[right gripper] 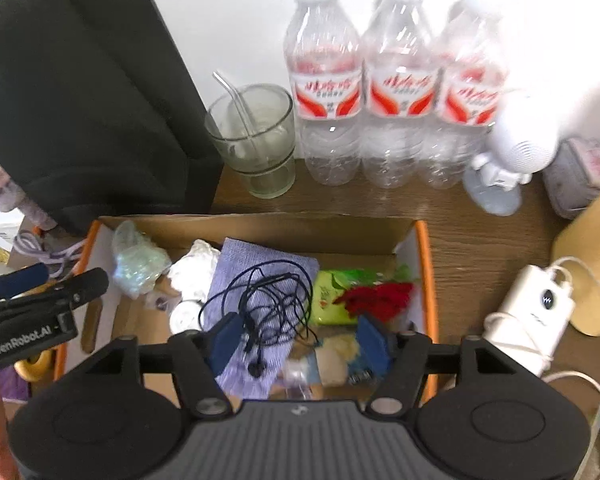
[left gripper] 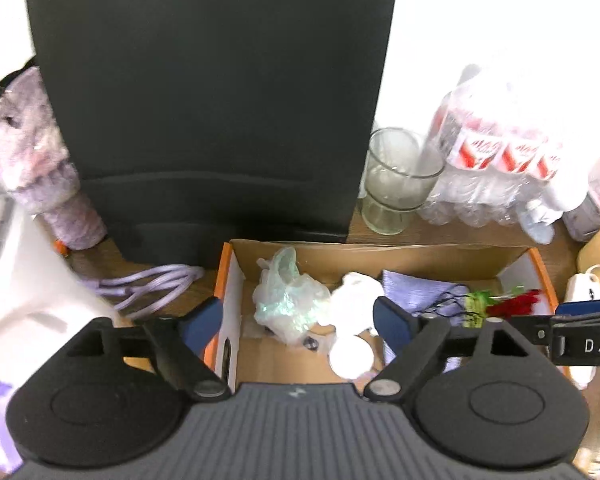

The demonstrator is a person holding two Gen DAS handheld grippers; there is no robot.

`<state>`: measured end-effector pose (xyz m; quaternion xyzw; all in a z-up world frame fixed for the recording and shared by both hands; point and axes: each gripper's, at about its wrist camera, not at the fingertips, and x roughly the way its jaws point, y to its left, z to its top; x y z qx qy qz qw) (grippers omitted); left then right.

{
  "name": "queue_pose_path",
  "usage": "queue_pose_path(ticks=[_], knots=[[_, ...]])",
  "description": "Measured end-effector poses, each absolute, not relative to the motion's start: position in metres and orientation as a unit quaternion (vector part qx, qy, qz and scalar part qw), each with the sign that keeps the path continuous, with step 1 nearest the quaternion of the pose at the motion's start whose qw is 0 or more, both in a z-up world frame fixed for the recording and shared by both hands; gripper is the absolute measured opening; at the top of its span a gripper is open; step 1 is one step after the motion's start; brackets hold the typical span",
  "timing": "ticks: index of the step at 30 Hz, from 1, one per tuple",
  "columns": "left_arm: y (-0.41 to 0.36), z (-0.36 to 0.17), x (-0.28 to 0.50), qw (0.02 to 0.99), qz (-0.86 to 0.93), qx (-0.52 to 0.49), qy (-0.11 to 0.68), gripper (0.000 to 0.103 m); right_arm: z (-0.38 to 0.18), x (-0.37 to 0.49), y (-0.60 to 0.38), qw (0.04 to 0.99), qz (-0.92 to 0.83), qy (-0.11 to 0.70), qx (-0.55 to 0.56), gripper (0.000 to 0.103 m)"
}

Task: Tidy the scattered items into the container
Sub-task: 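Carry the plastic bag and earphones over the box and open both grippers, then move both grippers back toward the remaining items on the desk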

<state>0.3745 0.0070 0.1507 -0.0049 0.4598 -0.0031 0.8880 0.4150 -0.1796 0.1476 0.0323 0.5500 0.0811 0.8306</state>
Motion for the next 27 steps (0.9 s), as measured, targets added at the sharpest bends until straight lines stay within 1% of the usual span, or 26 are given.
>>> queue_pose_path(ticks=[1,2,3,5,16,19,20,21,27], knots=[[0.007,0.158,0.37,0.886,-0.003,-0.007,0.463,0.088,0.156,0.409,-0.181,0.833,0.08,0.547,0.03,0.066],[0.006,0.167,0.363,0.886,-0.002,-0.008,0.464,0.09,0.166,0.402,-0.182,0.835,0.079,0.544,0.027,0.068],[0.006,0.175,0.357,0.886,0.0,-0.009,0.463,0.09,0.173,0.397,-0.183,0.837,0.079,0.541,0.025,0.073],[0.007,0.19,0.34,0.89,0.005,-0.01,0.457,0.095,0.188,0.384,-0.185,0.842,0.079,0.533,0.019,0.078],[-0.004,0.254,0.266,0.903,0.002,-0.005,0.43,0.1,0.262,0.306,-0.191,0.865,0.08,0.496,0.001,0.079],[-0.005,0.269,0.252,0.907,0.001,-0.008,0.422,0.1,0.282,0.29,-0.191,0.875,0.08,0.478,0.004,0.082],[-0.006,0.272,0.248,0.908,0.001,-0.008,0.419,0.101,0.285,0.285,-0.19,0.877,0.08,0.474,0.004,0.085],[-0.007,0.276,0.243,0.91,0.0,-0.006,0.415,0.101,0.288,0.281,-0.19,0.879,0.082,0.47,0.003,0.086],[-0.011,0.269,0.212,0.927,0.01,0.012,0.374,0.102,0.285,0.256,-0.189,0.893,0.09,0.442,0.007,0.086]])
